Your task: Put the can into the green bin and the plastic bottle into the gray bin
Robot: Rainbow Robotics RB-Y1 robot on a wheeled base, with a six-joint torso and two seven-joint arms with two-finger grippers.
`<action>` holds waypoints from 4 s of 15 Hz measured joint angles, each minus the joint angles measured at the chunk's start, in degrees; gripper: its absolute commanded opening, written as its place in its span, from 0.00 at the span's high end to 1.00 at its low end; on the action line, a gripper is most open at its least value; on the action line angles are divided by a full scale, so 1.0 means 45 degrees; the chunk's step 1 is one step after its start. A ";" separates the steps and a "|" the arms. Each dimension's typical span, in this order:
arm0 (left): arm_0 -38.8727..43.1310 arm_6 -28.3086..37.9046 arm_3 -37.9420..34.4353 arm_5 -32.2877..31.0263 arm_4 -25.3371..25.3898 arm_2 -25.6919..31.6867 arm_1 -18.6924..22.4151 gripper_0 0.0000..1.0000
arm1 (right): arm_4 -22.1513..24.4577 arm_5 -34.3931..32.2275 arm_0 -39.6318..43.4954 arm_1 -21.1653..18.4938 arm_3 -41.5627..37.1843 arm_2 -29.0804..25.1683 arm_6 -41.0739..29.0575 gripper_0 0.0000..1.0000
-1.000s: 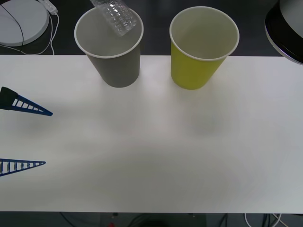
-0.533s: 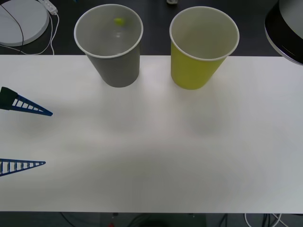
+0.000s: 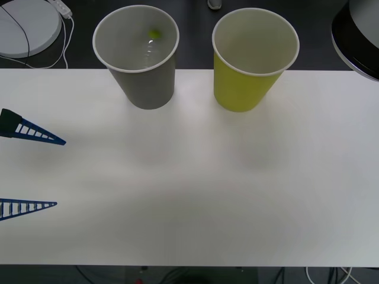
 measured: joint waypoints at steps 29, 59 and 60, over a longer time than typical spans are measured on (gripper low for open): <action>0.0000 0.0001 0.0000 0.0000 0.0000 0.0000 0.0000 0.00 | -0.4936 0.0922 0.7583 -0.8272 -0.9302 -0.3147 0.7873 0.00; 0.0000 -0.0001 0.0000 0.0000 0.0000 0.0000 0.0000 0.00 | -0.6936 -0.1674 2.3883 -1.1292 -1.5061 -1.4270 1.6615 0.00; 0.0000 -0.0001 0.0000 0.0000 0.0000 0.0000 0.0000 0.00 | -0.6943 -0.1676 2.4293 -1.1297 -1.5199 -1.4508 1.6714 0.00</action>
